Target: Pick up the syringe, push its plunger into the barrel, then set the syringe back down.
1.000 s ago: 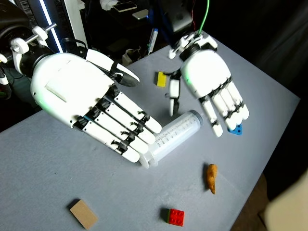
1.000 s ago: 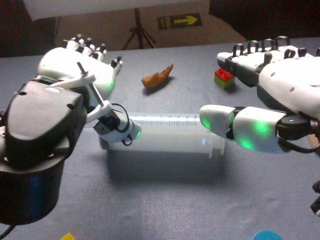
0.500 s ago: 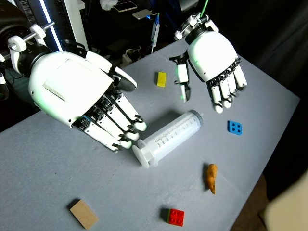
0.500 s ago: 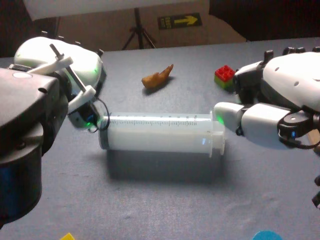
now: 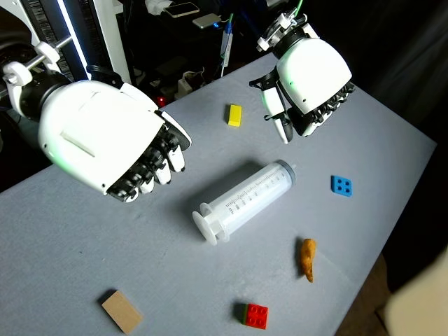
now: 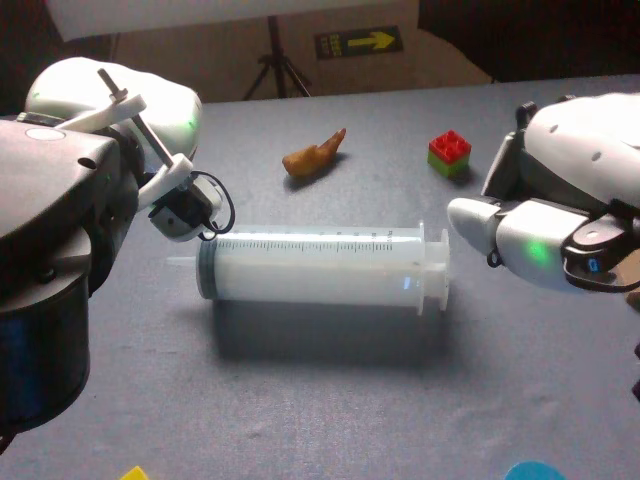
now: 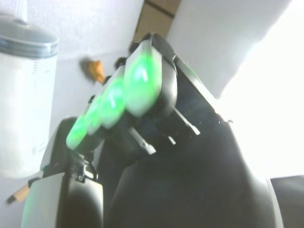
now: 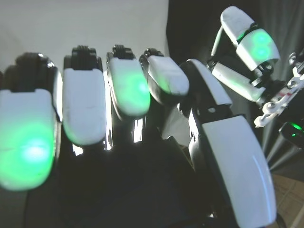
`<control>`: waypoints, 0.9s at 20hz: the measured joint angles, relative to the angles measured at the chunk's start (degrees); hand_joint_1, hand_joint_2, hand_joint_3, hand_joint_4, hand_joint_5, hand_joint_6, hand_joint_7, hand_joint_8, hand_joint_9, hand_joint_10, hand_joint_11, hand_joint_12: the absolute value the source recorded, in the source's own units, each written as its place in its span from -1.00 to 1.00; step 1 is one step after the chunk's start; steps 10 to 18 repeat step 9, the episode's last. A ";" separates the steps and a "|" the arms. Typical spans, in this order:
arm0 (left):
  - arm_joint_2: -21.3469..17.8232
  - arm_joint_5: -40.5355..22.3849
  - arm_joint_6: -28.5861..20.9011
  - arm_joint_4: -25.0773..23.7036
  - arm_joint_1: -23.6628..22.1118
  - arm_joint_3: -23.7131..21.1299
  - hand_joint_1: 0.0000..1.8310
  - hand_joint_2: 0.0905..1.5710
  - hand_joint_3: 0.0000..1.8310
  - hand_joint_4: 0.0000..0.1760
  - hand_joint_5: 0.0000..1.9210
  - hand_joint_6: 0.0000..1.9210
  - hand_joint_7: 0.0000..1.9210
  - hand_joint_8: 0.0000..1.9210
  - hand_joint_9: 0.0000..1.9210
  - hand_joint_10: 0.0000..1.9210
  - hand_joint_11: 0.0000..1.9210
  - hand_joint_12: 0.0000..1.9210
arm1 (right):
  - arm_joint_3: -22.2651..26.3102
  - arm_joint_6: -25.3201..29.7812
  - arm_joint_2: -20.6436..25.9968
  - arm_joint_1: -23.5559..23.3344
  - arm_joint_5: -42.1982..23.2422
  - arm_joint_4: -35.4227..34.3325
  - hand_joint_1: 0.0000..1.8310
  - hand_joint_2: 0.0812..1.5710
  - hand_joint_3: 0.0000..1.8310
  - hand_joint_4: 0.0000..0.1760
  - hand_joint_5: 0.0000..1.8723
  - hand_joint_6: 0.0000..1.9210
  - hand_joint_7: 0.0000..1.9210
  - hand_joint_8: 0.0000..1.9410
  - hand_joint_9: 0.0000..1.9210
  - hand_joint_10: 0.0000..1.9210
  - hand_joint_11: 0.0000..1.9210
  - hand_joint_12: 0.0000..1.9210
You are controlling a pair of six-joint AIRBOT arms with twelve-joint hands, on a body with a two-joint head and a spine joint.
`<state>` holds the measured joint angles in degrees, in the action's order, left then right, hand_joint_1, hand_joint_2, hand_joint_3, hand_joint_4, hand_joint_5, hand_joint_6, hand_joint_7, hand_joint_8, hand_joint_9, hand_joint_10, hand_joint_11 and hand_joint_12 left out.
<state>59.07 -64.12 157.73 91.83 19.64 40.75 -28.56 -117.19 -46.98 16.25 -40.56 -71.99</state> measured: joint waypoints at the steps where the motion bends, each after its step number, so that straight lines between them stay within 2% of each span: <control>1: 0.00 0.00 0.00 0.00 -0.02 0.00 -0.51 0.81 -0.99 -1.00 0.34 1.00 0.49 1.00 0.57 1.00 0.66 1.00 | 0.02 -0.92 -0.24 -0.72 0.13 0.04 -0.56 0.84 -1.00 -1.00 0.29 1.00 0.44 1.00 0.61 1.00 0.77 1.00; 9: 0.00 -0.17 0.50 0.02 -0.20 -0.24 -0.44 0.78 -1.00 -1.00 0.27 1.00 0.39 1.00 0.48 1.00 0.57 1.00 | 0.13 0.33 -0.37 -1.29 -1.62 0.37 -0.59 0.85 -1.00 -1.00 0.25 1.00 0.40 1.00 0.57 1.00 0.73 1.00; 18: 0.00 -0.17 0.50 0.02 -0.20 -0.24 -0.44 0.78 -1.00 -1.00 0.27 1.00 0.39 1.00 0.48 1.00 0.57 1.00 | 0.13 0.33 -0.37 -1.29 -1.62 0.37 -0.59 0.85 -1.00 -1.00 0.25 1.00 0.40 1.00 0.57 1.00 0.73 1.00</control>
